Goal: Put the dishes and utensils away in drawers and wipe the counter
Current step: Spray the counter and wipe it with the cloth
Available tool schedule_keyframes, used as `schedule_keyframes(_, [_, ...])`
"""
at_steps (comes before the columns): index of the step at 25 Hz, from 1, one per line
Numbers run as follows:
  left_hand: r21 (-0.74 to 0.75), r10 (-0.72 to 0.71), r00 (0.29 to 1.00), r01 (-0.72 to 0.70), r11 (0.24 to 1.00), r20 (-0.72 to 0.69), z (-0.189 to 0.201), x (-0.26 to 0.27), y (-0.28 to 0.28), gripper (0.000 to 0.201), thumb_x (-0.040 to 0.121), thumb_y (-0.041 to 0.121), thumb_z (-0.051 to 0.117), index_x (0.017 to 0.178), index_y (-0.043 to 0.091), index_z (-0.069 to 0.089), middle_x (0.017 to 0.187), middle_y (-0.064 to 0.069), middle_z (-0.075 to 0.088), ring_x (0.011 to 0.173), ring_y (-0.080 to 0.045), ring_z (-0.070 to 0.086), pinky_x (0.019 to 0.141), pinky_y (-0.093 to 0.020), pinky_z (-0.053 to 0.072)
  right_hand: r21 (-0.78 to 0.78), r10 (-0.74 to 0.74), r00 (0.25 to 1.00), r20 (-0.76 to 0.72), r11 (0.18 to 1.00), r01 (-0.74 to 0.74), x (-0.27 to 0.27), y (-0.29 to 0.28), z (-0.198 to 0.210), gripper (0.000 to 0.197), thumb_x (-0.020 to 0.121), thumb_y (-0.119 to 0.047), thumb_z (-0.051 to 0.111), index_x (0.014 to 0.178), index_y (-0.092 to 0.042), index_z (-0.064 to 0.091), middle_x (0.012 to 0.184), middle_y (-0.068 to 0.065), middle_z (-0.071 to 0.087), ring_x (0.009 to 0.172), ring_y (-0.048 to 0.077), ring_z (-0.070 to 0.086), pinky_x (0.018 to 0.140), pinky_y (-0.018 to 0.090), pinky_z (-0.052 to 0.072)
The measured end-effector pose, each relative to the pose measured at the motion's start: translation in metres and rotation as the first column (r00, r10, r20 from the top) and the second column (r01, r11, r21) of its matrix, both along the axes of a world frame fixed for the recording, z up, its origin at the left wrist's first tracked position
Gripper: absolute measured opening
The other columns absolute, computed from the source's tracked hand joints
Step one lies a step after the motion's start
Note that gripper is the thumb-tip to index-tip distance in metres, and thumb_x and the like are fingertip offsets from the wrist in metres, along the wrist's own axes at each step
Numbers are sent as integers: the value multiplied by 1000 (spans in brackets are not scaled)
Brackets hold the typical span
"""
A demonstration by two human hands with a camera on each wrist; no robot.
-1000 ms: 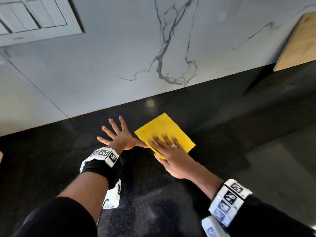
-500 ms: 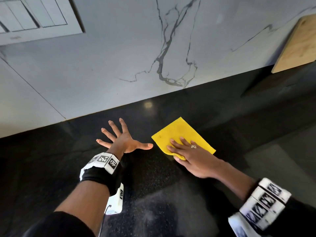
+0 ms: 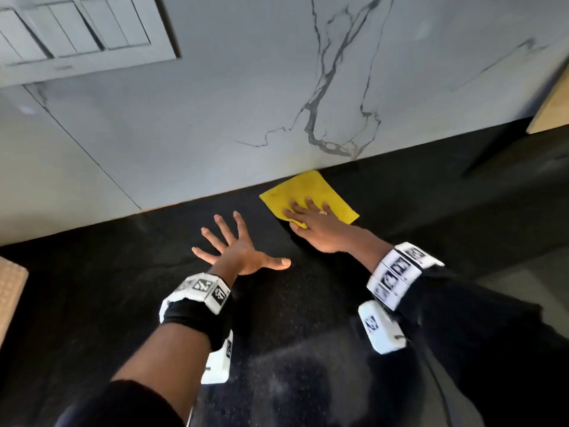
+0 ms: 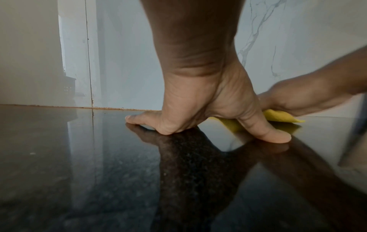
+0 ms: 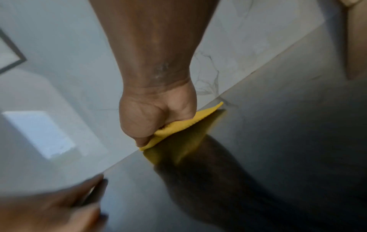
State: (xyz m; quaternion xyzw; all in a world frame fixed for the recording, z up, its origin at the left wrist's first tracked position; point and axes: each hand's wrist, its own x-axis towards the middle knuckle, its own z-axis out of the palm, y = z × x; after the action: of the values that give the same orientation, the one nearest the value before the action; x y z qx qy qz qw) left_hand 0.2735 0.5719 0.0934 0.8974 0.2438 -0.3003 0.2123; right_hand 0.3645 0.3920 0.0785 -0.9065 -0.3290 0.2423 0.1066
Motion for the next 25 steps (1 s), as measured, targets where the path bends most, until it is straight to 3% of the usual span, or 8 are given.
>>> schedule_keyframes(5, [32,-27,999,26,999,27,3,-3,-1,160,37,87,71,147,31,-32,150,-8,-44,137,-43,-37,105,-73,-15,106,59,997,48,992,-64,-137,-91,-7,54,103,-46,22,154,-41,7,160,-21,-12,146,13,-23,116,34,-17])
schedule_keyframes(7, [34,-33,996,31,999,77,0,-7,0,153,41,91,66,149,32,-27,153,-9,-39,139,-42,-35,105,-72,-16,69,66,991,116,995,-75,-163,-125,-13,56,100,-53,17,154,-40,8,161,-20,-9,147,13,-19,117,34,-14])
schedule_keyframes(11, [104,-186,954,166,981,236,-15,-57,-21,105,78,84,39,155,31,-11,160,-5,-26,145,-32,-26,114,-61,-14,70,-227,963,147,973,219,-135,-181,-22,55,97,-58,13,149,-44,5,160,-18,-3,151,20,-5,120,42,0])
schedule_keyframes(15, [114,-334,905,315,942,262,-26,-129,-43,76,97,59,34,155,33,-7,161,-2,-22,148,-25,-21,119,-50,-11,23,-419,877,235,904,426,-156,-125,-36,64,97,-55,5,156,-31,10,165,-4,-2,151,33,-3,118,50,-2])
schedule_keyframes(18, [100,-366,887,352,931,282,-28,-165,-37,77,97,55,41,155,33,-5,162,2,-20,149,-22,-19,119,-45,-10,98,-253,930,268,967,234,-246,-75,-36,73,90,-54,5,155,-25,24,164,3,11,149,40,7,117,57,6])
schedule_keyframes(22, [7,-344,906,353,935,246,-22,-210,-29,87,94,56,50,154,35,-8,160,7,-25,146,-21,-25,117,-45,-15,191,34,971,238,978,-81,-324,-108,-35,55,101,-51,22,150,-29,37,160,-4,25,148,25,15,117,41,5])
schedule_keyframes(23, [25,-363,908,366,930,211,-19,-219,-34,85,95,56,47,154,35,-10,159,6,-26,146,-24,-25,117,-48,-13,225,-1,968,252,973,-57,-315,-129,-34,54,102,-50,23,146,-27,45,157,-2,33,146,28,25,116,38,10])
schedule_keyframes(25, [40,-387,911,385,922,146,-11,-242,-48,85,96,56,44,154,32,-12,159,4,-27,147,-29,-23,118,-52,-8,324,-275,919,282,929,179,-285,-168,-33,47,105,-42,29,140,-21,51,152,5,41,142,36,34,113,39,16])
